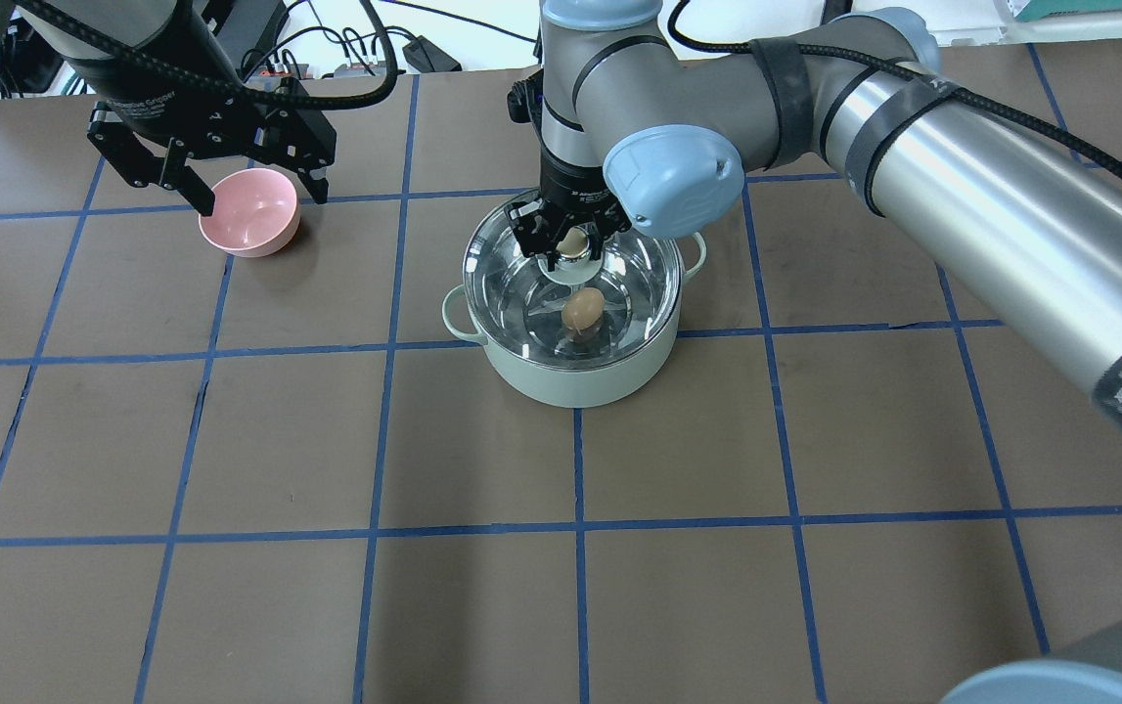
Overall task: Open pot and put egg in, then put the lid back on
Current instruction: 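Lower the lid onto the pot and release the knob with the right gripper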
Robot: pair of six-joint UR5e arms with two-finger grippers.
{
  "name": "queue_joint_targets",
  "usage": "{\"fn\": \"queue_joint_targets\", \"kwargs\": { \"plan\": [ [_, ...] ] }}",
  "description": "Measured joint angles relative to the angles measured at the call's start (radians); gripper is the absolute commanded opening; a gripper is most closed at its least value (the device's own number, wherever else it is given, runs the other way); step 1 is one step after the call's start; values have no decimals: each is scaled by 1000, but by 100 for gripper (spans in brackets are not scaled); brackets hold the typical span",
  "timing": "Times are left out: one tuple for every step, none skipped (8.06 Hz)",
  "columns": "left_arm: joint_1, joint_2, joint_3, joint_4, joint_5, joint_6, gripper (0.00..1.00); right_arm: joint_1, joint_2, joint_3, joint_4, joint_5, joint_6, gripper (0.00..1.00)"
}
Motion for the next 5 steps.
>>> {"fn": "queue_joint_targets", "kwargs": {
  "plan": [
    [0, -3, -1, -1, -3, 14, 100, 0, 1, 0, 1, 1, 0, 99],
    [-2, -5, -2, -1, -3, 21, 100, 0, 2, 0, 1, 2, -3, 100],
    [-4, -6, -4, 0, -2, 26, 100, 0, 4, -1, 1, 3, -15, 100],
    [-8, -7, -6, 0, 1, 28, 100, 0, 5, -1, 0, -1, -34, 100],
    [-11, -8, -7, 0, 6, 29, 100, 0, 4, -2, -1, -3, -46, 100]
  ]
}}
